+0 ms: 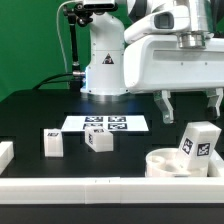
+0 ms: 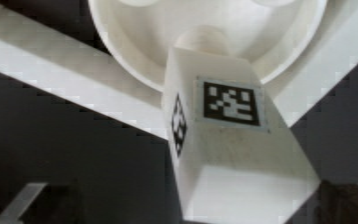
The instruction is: Assemble stool
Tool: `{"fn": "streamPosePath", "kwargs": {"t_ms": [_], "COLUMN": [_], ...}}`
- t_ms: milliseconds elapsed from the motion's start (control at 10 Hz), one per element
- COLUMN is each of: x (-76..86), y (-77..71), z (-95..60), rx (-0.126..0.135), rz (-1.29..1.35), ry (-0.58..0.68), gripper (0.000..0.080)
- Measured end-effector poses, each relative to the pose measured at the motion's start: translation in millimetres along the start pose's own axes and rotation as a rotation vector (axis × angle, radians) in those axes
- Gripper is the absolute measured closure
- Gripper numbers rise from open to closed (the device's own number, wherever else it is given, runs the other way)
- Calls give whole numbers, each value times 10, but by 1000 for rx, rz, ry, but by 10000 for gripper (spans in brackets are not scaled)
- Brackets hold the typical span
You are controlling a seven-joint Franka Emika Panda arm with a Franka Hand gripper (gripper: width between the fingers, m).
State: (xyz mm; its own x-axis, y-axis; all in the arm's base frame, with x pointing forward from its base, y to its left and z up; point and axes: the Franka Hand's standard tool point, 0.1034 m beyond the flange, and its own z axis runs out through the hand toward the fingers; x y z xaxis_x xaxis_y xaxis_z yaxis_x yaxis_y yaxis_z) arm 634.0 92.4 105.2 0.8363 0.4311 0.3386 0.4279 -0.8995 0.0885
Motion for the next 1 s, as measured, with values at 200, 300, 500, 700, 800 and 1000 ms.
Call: {"fn": "streamPosePath", "kwargs": {"t_ms": [200,300,500,700,800,1000], "x": [-27,-41,-16,12,36,25], "y": [-51,-154,-187,-171,-122,-120], "z": [14,15,-1,16,38,44], "rx": [15,44,72,96,100,102], "rz": [8,22,16,-40,-124,-146], "ry": [-43,-137,-235,-288,-260,-261], "gripper": [150,150,150,150,150,151]}}
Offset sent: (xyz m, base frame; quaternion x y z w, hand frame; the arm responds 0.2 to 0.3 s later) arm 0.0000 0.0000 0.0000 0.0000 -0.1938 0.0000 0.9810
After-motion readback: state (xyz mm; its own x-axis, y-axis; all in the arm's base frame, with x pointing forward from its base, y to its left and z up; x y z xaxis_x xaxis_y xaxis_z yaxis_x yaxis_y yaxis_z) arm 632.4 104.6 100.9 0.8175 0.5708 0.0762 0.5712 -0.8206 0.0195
